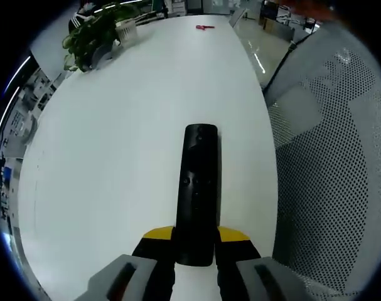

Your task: Press the specified remote control buttons in sequence, fully releasing each button before pressing the next.

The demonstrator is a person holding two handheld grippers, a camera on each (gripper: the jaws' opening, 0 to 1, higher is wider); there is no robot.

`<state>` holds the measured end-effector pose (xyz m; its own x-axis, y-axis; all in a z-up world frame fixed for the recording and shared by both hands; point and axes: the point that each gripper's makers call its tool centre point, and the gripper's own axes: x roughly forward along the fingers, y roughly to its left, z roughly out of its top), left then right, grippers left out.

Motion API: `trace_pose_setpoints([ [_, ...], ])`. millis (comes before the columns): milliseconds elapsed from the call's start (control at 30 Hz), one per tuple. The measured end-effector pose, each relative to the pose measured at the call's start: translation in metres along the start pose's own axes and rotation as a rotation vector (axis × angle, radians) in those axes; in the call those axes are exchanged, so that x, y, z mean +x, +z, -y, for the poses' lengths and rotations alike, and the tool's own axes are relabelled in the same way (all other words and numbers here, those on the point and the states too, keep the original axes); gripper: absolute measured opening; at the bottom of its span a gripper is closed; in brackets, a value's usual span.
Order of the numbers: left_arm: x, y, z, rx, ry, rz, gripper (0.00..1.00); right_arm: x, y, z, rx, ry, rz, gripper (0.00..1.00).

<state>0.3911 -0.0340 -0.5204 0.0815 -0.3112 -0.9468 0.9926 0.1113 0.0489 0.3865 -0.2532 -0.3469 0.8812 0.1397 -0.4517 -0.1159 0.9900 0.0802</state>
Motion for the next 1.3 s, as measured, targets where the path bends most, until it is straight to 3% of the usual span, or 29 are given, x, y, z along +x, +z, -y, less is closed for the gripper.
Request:
trace_pose_setpoints([
  [267, -0.001, 0.000, 0.016, 0.034, -0.010, -0.004, 0.23, 0.002, 0.011, -0.020, -0.003, 0.092, 0.003, 0.35],
  [467, -0.002, -0.001, 0.027, 0.029, -0.019, -0.002, 0.23, 0.015, 0.032, -0.038, 0.010, 0.155, 0.012, 0.19],
  [600, -0.003, -0.001, 0.034, 0.031, -0.019, 0.015, 0.23, 0.040, 0.034, -0.044, 0.015, 0.111, -0.010, 0.02],
  [633, -0.003, -0.001, 0.036, 0.022, -0.024, 0.021, 0.24, 0.048, 0.028, -0.044, 0.003, 0.092, -0.040, 0.00],
  [700, -0.003, -0.002, 0.040, 0.020, -0.028, 0.031, 0.24, 0.061, 0.024, -0.050, 0.028, 0.120, -0.043, 0.00],
  [767, -0.002, -0.001, 0.041, 0.015, -0.029, 0.041, 0.24, 0.069, 0.019, -0.060, 0.127, 0.176, -0.069, 0.00],
  [833, -0.002, 0.000, 0.041, 0.009, -0.027, 0.045, 0.24, 0.075, 0.017, -0.064, 0.167, 0.193, -0.079, 0.00],
  [1000, -0.002, 0.000, 0.041, -0.002, -0.027, 0.050, 0.24, 0.090, 0.007, -0.073, 0.164, 0.244, -0.136, 0.00],
  [1133, -0.003, 0.000, 0.042, -0.017, -0.020, 0.068, 0.24, 0.099, -0.016, -0.086, 0.143, 0.301, -0.232, 0.00],
  [1300, -0.004, 0.000, 0.042, -0.020, -0.011, 0.126, 0.24, 0.097, -0.060, -0.098, 0.210, 0.346, -0.402, 0.00],
])
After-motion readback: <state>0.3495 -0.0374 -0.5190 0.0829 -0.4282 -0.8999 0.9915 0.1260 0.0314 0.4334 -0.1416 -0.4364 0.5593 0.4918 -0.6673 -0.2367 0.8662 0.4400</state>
